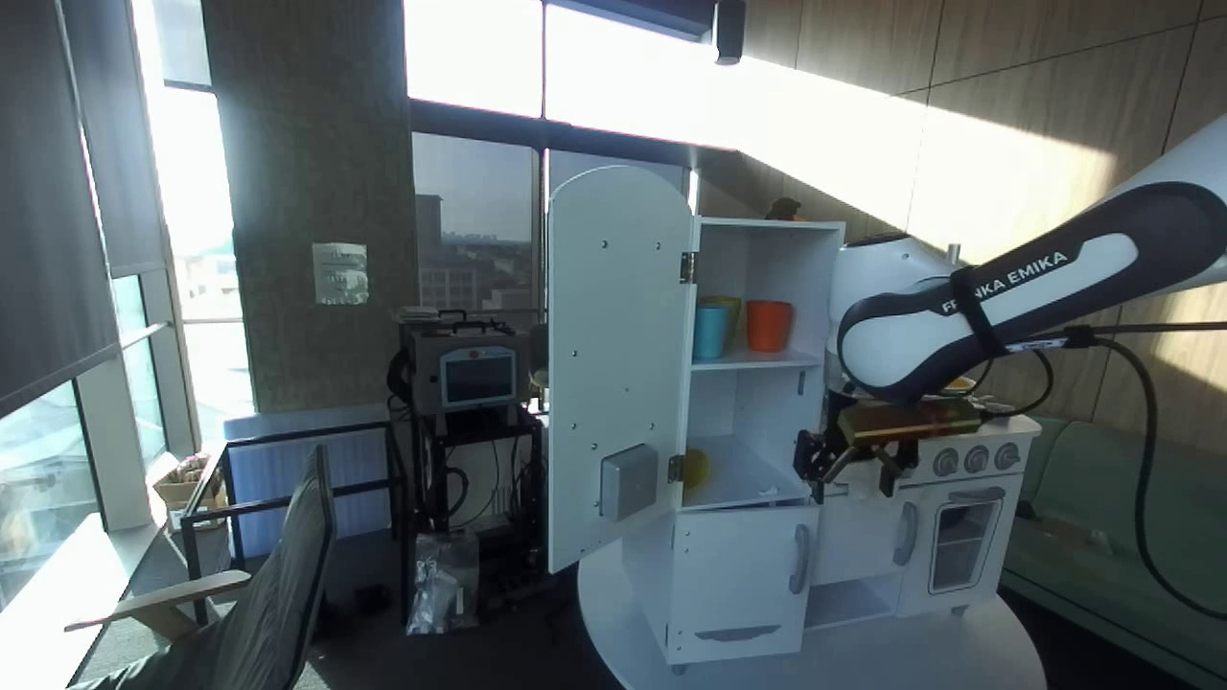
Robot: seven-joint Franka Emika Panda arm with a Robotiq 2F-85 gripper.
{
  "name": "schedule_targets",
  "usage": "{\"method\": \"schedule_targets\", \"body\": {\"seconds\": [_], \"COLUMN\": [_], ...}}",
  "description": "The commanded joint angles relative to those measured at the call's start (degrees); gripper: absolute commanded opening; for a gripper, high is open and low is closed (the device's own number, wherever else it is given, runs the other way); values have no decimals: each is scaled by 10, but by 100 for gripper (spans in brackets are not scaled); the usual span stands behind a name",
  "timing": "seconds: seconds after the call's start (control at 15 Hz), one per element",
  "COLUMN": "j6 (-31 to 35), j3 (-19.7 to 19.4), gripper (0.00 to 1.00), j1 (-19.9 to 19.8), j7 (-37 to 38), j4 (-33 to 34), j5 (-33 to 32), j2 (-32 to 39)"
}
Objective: Remove the towel from the cupboard then close it
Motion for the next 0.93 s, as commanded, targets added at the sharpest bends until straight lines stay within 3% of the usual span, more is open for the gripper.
{"method": "schedule_targets", "body": {"seconds": [0.0, 0.33, 0.6, 0.87], "j6": [-51, -90, -70, -58], "j3": [28, 82, 124, 121], "gripper": [100, 100, 100, 100], "j1": [37, 86, 108, 140], "j7": [-39, -51, -52, -138], "j4": [5, 37, 73, 126], "j5": [50, 58, 31, 68], "j2": [-34, -54, -33, 0]}}
